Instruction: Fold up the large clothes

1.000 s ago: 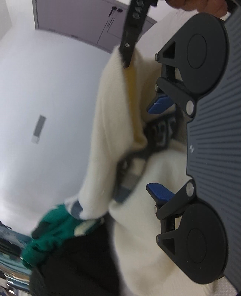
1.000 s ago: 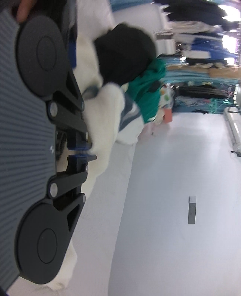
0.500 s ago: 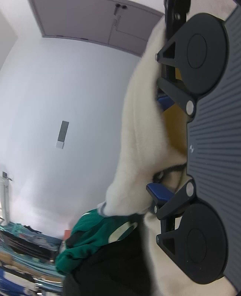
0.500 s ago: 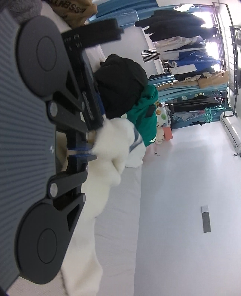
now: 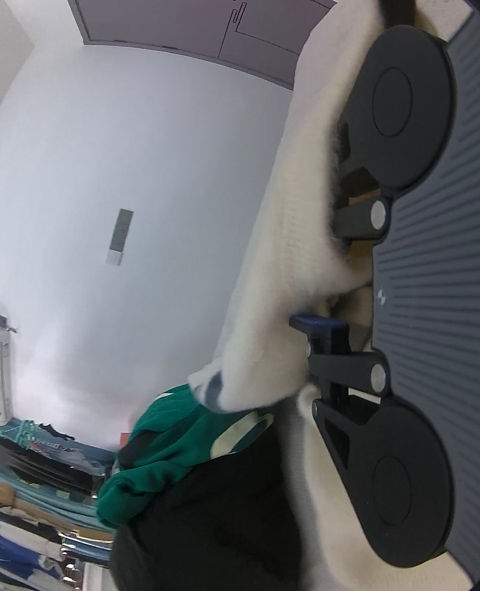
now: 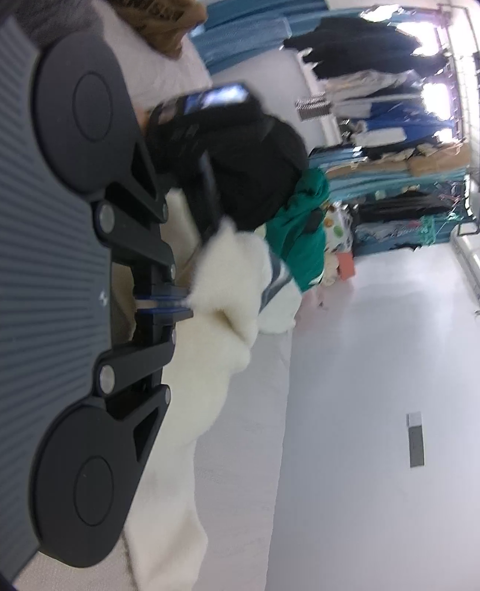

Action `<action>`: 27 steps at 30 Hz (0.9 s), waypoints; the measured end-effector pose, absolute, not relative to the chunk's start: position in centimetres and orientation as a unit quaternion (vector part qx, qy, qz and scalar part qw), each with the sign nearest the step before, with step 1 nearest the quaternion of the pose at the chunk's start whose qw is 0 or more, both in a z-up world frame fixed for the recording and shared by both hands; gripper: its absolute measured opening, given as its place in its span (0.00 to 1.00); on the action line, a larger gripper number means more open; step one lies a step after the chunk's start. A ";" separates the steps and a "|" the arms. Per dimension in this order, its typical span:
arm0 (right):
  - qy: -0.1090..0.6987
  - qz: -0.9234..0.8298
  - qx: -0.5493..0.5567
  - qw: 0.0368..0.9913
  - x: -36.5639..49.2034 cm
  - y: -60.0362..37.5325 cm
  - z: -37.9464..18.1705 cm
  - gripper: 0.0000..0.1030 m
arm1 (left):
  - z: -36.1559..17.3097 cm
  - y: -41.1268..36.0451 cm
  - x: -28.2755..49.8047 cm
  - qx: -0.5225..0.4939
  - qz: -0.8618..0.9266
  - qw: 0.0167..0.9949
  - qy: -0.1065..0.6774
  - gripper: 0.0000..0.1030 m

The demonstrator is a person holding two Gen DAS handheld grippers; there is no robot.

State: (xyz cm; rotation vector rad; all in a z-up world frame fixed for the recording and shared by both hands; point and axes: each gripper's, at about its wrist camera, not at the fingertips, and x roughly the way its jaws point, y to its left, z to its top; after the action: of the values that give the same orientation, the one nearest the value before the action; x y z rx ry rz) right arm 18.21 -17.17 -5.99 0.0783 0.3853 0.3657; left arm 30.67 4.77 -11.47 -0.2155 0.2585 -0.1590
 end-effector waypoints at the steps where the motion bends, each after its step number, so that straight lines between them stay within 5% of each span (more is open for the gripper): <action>1: 0.192 0.170 0.037 0.966 18.5 -17.1 -6.3 0.06 | -11.2 4.8 30.2 -0.110 -0.080 0.983 0.126 0.21; 8: 0.218 0.117 0.015 0.969 20.2 -16.3 -8.3 0.11 | -9.4 4.8 28.1 -0.113 -0.070 0.986 0.106 0.15; 10: 0.223 0.099 0.007 0.970 20.4 -16.0 -8.8 0.25 | -8.7 4.9 27.5 -0.121 -0.070 0.985 0.100 0.14; 18: 0.265 0.055 -0.006 0.963 21.1 -15.2 -10.5 0.36 | -6.9 4.8 24.3 -0.149 -0.079 0.982 0.086 0.12; 27: 0.299 0.009 0.104 0.949 20.5 -19.5 -10.6 0.48 | -5.3 6.8 20.3 -0.204 -0.077 0.973 0.078 0.11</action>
State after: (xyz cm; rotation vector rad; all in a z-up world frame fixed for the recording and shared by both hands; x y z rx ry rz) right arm 20.47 -19.52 -10.61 0.2113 0.6083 0.0177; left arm 20.31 6.79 -5.27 -0.4125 0.1576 -0.1550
